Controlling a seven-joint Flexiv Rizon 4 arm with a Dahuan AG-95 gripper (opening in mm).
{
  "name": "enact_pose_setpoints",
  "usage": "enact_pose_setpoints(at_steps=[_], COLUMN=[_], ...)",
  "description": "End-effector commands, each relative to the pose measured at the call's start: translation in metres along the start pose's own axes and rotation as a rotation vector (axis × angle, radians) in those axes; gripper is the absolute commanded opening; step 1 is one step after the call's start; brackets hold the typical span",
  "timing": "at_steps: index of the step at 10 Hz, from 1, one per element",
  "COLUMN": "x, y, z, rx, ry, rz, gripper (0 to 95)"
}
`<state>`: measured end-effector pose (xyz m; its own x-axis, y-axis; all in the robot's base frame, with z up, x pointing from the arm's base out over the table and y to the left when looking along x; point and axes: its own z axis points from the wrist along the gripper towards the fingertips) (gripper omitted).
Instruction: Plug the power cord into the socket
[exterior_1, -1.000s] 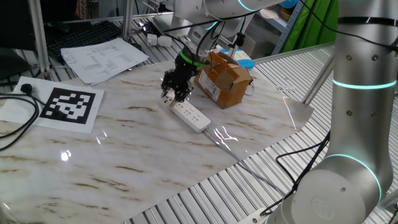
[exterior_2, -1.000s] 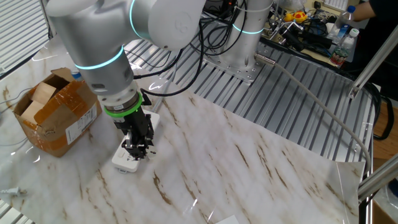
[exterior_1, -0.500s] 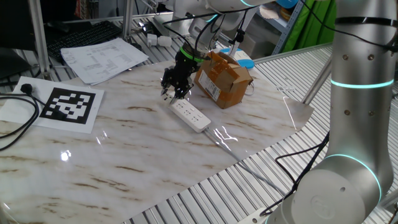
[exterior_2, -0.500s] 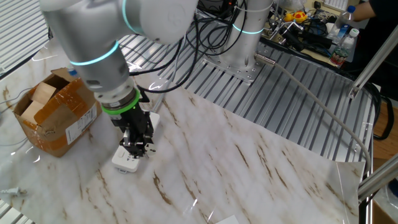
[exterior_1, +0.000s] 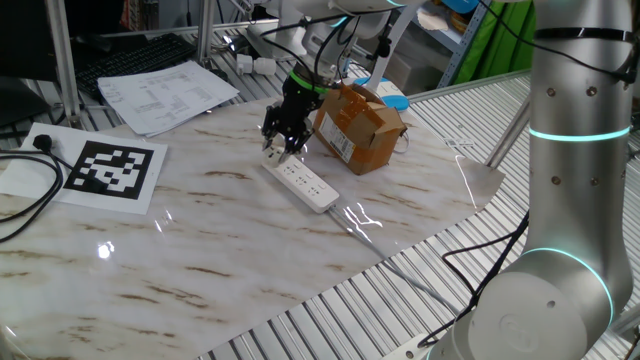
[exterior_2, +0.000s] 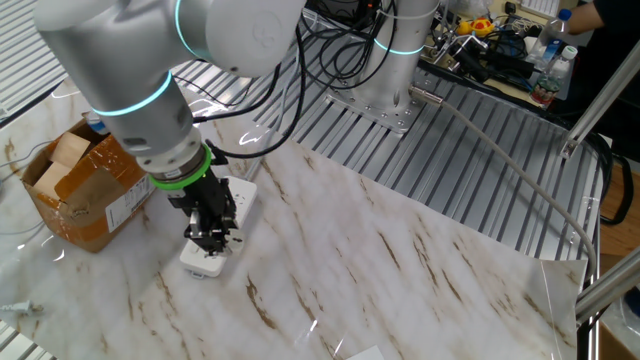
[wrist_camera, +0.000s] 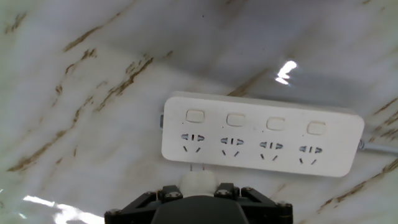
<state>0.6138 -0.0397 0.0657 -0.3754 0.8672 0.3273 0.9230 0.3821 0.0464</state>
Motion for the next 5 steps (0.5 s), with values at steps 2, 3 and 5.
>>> enact_pose_setpoints(at_steps=[2, 3, 5], x=[-0.005, -0.0055, -0.0069], y=[0.0009, 0.0009, 0.0007], z=[-0.0006, -0.0006, -0.0007], rx=[0.012, 0.014, 0.018], ry=[0.024, 0.023, 0.017], rz=[-0.01, -0.011, -0.021], gripper=[0.0, 0.0, 0.0])
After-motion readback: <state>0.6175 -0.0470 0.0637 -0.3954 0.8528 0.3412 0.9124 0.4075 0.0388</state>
